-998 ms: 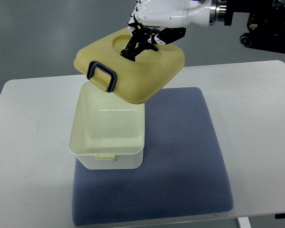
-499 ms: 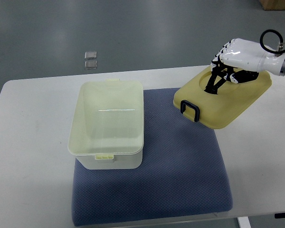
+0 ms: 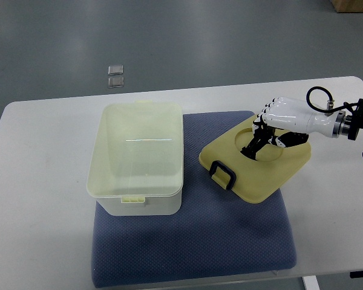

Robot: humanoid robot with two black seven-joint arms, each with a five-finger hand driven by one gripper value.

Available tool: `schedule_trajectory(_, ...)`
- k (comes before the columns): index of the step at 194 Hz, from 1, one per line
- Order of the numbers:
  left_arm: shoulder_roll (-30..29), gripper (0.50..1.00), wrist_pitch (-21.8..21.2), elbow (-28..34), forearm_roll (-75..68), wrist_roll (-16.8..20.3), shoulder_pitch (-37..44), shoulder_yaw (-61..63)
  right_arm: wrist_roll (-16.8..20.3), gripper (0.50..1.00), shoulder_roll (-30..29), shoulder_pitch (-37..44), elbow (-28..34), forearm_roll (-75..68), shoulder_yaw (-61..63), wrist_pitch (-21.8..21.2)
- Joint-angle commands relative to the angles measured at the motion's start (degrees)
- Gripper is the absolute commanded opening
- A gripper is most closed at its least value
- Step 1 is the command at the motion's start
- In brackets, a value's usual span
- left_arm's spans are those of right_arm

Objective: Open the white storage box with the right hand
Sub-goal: 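Lower the yellow lid onto the blue mat beside the box, then release the lid handle and withdraw the right hand upward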

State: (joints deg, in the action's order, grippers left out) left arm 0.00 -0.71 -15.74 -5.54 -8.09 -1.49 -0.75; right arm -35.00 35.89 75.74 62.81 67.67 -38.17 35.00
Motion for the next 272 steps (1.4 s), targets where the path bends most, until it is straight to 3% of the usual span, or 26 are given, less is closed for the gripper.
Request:
schedule_trajectory(1, 0.00, 1.000, 0.00, -0.08, 0.00, 0.01, 0.00, -0.04, 0.00, 0.500, -1.17, -0.59, -0.06, -0.09, 0.11, 0.00)
schedule_trajectory(44, 0.00, 1.000, 0.00, 0.00, 0.00, 0.01, 0.00, -0.04, 0.00, 0.500, -1.70, -1.73, 0.03, -0.09, 1.25, 0.00)
schedule_trajectory(46, 0.00, 1.000, 0.00, 0.00, 0.00, 0.01, 0.00, -0.04, 0.00, 0.521, -1.70, -1.91, 0.03, -0.09, 1.34, 0.00)
schedule_trajectory(47, 0.00, 1.000, 0.00, 0.00, 0.00, 0.01, 0.00, -0.04, 0.00, 0.561, -1.70, -1.99, 0.03, -0.09, 1.43, 0.00)
schedule_trajectory(48, 0.00, 1.000, 0.00, 0.00, 0.00, 0.01, 0.00, -0.04, 0.00, 0.562, -1.70, -2.00, 0.03, -0.09, 1.43, 0.00)
schedule_trajectory(49, 0.00, 1.000, 0.00, 0.00, 0.00, 0.01, 0.00, -0.04, 0.00, 0.602, -1.70, -2.08, -0.06, -0.09, 1.51, 0.00)
schedule_trajectory(50, 0.00, 1.000, 0.00, 0.00, 0.00, 0.01, 0.00, -0.04, 0.00, 0.603, -1.70, -2.08, -0.06, -0.09, 1.52, 0.00)
schedule_trajectory(51, 0.00, 1.000, 0.00, 0.00, 0.00, 0.01, 0.00, -0.04, 0.00, 0.639, -1.70, -2.17, 0.03, -0.09, 1.60, 0.00)
schedule_trajectory(52, 0.00, 1.000, 0.00, 0.00, 0.00, 0.01, 0.00, -0.04, 0.00, 0.639, -1.70, -2.17, 0.03, -0.09, 1.60, 0.00)
schedule_trajectory(55, 0.00, 1.000, 0.00, 0.00, 0.00, 0.01, 0.00, -0.04, 0.00, 0.707, -1.61, -2.43, -0.06, -0.17, 1.78, 0.00)
schedule_trajectory(57, 0.00, 1.000, 0.00, 0.00, 0.00, 0.01, 0.00, -0.04, 0.00, 0.707, -1.61, -2.43, -0.06, -0.17, 1.78, 0.00)
schedule_trajectory(58, 0.00, 1.000, 0.00, 0.00, 0.00, 0.01, 0.00, -0.04, 0.00, 0.737, -1.61, -2.52, 0.03, -0.17, 1.87, 0.00)
schedule_trajectory(64, 0.00, 1.000, 0.00, 0.00, 0.00, 0.01, 0.00, -0.04, 0.00, 0.803, -1.52, -2.70, 0.03, -0.09, 2.22, 0.00)
schedule_trajectory(80, 0.00, 1.000, 0.09, 0.00, 0.00, 0.01, 0.00, -0.04, 0.00, 0.934, -1.17, -3.40, 0.03, -0.17, 3.62, 0.00)
schedule_trajectory(125, 0.00, 1.000, 0.18, 0.00, 0.00, -0.08, 0.00, 0.05, 0.00, 0.934, 2.00, -3.14, 0.47, -0.44, 6.09, 0.00)
schedule_trajectory(181, 0.00, 1.000, 0.36, -0.08, 0.00, 0.01, 0.00, 0.14, 0.00, 0.934, 8.59, -3.49, 0.29, -8.61, 23.58, -0.02)
schedule_trajectory(228, 0.00, 1.000, 0.27, -0.26, 0.00, 0.01, 0.00, 0.23, 0.28, 0.934, 9.03, -5.86, -0.23, -38.41, 42.82, -19.45)
schedule_trajectory(239, 0.00, 1.000, 0.27, -0.35, 0.00, 0.01, 0.00, 0.23, 4.23, 0.934, 8.50, -7.62, -0.41, -48.32, 47.21, -23.83)
schedule_trajectory(272, 0.00, 1.000, 0.18, -0.43, 0.00, 0.01, 0.00, 0.14, 11.53, 0.936, 4.98, -12.89, -1.47, -72.42, 55.30, -34.83)
